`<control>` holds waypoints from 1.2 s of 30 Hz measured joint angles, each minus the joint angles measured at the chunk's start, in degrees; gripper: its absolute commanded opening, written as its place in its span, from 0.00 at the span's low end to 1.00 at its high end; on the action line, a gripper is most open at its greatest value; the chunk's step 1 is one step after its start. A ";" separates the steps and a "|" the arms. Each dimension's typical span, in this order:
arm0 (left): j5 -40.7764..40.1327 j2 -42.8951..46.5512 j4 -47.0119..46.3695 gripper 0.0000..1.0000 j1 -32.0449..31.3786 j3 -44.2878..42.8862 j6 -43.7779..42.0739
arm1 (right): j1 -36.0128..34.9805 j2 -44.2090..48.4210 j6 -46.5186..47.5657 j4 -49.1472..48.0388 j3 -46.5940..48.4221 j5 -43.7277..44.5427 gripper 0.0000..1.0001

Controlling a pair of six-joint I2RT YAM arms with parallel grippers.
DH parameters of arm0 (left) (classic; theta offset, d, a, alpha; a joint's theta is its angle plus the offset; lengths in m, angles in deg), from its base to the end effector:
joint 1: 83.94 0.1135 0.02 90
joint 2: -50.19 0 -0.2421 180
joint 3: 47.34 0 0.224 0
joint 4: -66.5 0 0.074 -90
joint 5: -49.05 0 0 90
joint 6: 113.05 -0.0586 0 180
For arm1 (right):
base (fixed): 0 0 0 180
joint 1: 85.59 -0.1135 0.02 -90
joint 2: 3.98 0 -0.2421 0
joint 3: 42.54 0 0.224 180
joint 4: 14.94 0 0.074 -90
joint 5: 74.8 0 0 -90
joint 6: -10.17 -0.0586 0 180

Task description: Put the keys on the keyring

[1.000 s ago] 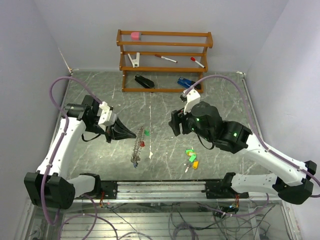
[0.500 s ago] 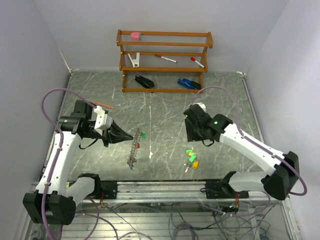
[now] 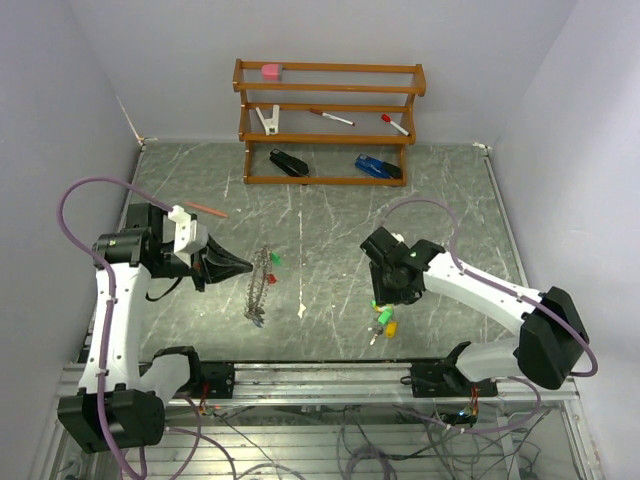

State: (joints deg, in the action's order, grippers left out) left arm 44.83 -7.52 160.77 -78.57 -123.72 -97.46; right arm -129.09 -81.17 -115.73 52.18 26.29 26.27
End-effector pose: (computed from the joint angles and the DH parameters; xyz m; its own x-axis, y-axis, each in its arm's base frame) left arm 0.1273 -0.0467 0.3140 -0.0280 0.0686 -0.9973 0.9934 0.1132 -0.0201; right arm 0.1680 0.1439 0.1897 -0.9445 -0.1029 -0.3121 -0.1072 0.9942 -0.0036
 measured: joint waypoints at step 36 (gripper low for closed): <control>0.00 0.94 -0.24 0.07 1.73 0.04 1.84 | 6.91 6.62 -6.51 -8.28 -15.30 -0.28 0.34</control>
State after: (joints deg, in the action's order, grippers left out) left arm 44.83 -6.58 160.53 -76.85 -123.67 -95.63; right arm -122.19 -74.55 -122.25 43.90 10.99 25.99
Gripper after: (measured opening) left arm 0.068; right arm 0.342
